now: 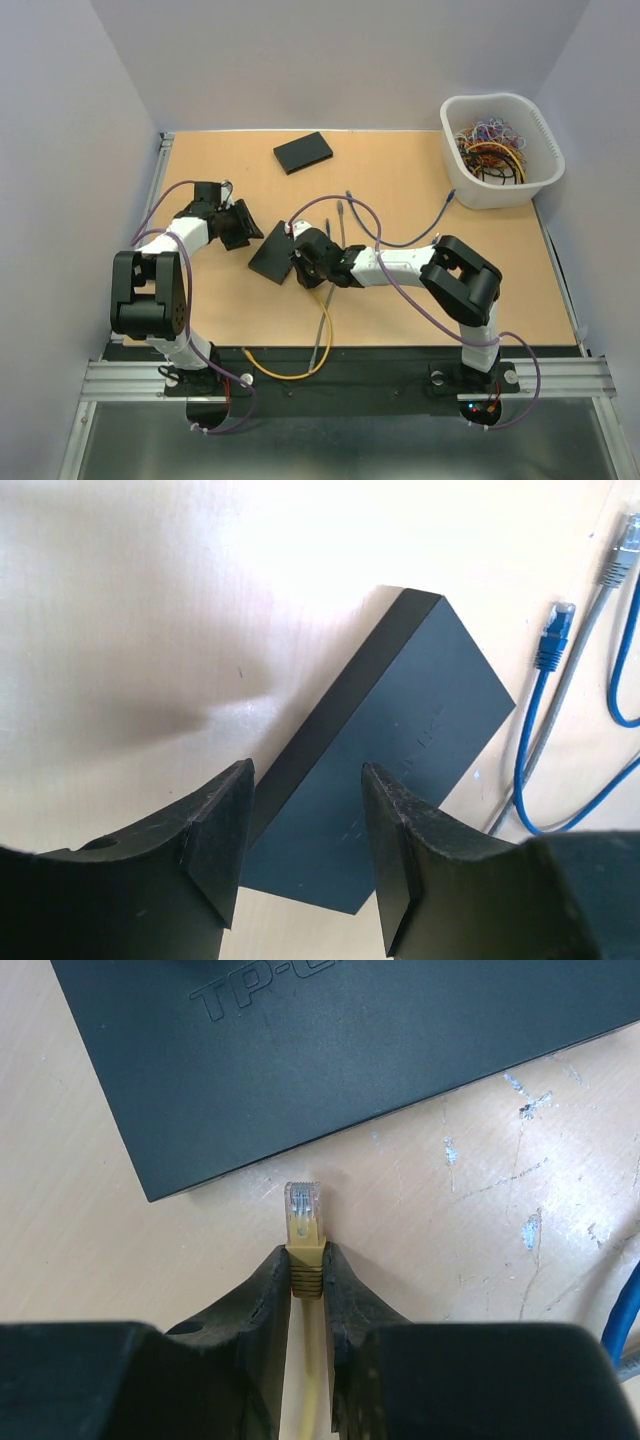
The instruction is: Insert the plug into the switch port
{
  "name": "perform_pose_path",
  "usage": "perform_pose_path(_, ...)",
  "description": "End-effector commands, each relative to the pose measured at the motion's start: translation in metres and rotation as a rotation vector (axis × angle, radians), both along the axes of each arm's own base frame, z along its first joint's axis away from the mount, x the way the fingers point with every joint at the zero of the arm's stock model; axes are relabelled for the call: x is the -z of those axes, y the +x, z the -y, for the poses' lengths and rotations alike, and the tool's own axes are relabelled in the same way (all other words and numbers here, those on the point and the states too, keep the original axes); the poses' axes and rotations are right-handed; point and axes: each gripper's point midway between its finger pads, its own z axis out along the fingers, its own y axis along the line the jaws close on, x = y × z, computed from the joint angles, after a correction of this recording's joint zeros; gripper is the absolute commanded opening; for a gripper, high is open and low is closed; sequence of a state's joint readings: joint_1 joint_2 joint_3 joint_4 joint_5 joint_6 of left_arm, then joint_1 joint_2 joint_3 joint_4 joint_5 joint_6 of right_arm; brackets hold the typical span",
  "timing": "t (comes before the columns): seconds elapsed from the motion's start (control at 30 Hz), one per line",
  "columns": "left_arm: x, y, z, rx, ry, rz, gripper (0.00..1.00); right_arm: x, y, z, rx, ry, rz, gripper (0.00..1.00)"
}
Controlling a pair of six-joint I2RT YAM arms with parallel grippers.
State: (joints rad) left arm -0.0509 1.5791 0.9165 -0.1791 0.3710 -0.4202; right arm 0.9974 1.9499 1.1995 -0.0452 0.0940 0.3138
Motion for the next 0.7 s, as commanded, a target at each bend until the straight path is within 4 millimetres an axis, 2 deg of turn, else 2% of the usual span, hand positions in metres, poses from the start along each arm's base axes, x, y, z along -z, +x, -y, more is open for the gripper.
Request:
perform_pose_path(0.0,-0.015,0.006,-0.005,0.005,0.039,0.050,0.58,-0.001,-0.006,-0.006,-0.009,0.000,-0.016,0.00)
perform_pose_path(0.1,-0.014,0.004,-0.008,-0.002,0.058,0.046,0.58,-0.002,-0.003,-0.014,-0.023,-0.001,-0.021,0.00)
perform_pose_path(0.3,-0.012,-0.002,-0.010,-0.003,0.067,0.042,0.58,0.008,-0.004,-0.014,-0.024,-0.053,-0.028,0.00)
perform_pose_path(0.53,-0.008,-0.006,-0.005,0.015,0.062,0.030,0.57,0.011,-0.007,-0.021,-0.032,-0.073,-0.029,0.01)
perform_pose_path(0.67,0.001,-0.014,0.000,0.033,0.063,0.003,0.57,0.012,-0.008,-0.024,-0.032,-0.088,-0.025,0.00)
